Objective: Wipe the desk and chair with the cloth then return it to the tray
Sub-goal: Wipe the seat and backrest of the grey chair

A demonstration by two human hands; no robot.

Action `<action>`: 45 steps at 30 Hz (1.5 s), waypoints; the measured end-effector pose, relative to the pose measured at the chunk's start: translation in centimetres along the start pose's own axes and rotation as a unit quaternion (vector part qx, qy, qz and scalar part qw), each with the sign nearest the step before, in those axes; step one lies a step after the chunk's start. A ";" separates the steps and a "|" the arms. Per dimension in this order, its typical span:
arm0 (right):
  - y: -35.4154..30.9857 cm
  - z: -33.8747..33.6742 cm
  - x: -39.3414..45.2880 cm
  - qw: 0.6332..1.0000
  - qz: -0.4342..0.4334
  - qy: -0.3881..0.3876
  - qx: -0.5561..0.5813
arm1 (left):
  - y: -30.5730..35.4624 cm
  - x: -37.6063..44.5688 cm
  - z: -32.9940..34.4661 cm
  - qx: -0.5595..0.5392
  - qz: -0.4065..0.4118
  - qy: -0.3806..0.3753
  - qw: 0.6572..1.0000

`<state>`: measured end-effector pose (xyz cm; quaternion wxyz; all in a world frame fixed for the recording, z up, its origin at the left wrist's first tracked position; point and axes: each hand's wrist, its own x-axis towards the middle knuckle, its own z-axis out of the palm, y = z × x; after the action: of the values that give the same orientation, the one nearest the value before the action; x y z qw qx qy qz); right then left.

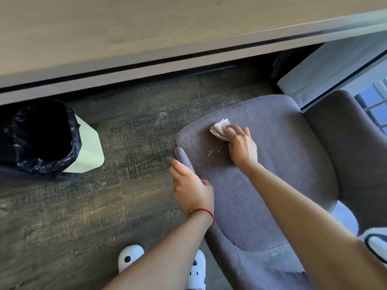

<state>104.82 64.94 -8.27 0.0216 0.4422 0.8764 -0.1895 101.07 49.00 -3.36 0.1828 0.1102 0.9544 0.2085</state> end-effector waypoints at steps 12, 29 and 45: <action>-0.4 2.6 -4.8 0.994 -0.103 -0.009 -0.026 | 0.0 0.0 0.0 -0.002 -0.003 0.003 1.000; -2.4 4.9 -6.3 0.996 0.023 -0.027 0.082 | 0.2 -0.2 -0.7 -0.008 -0.009 -0.021 1.000; -1.8 2.8 -4.2 0.980 -0.173 -0.090 -0.036 | 0.1 -0.3 -0.8 -0.026 -0.002 -0.019 0.999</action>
<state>105.62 59.77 -9.47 0.0832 0.2639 0.9404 -0.1979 101.08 48.76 -2.56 0.2044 0.1079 0.9451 0.2310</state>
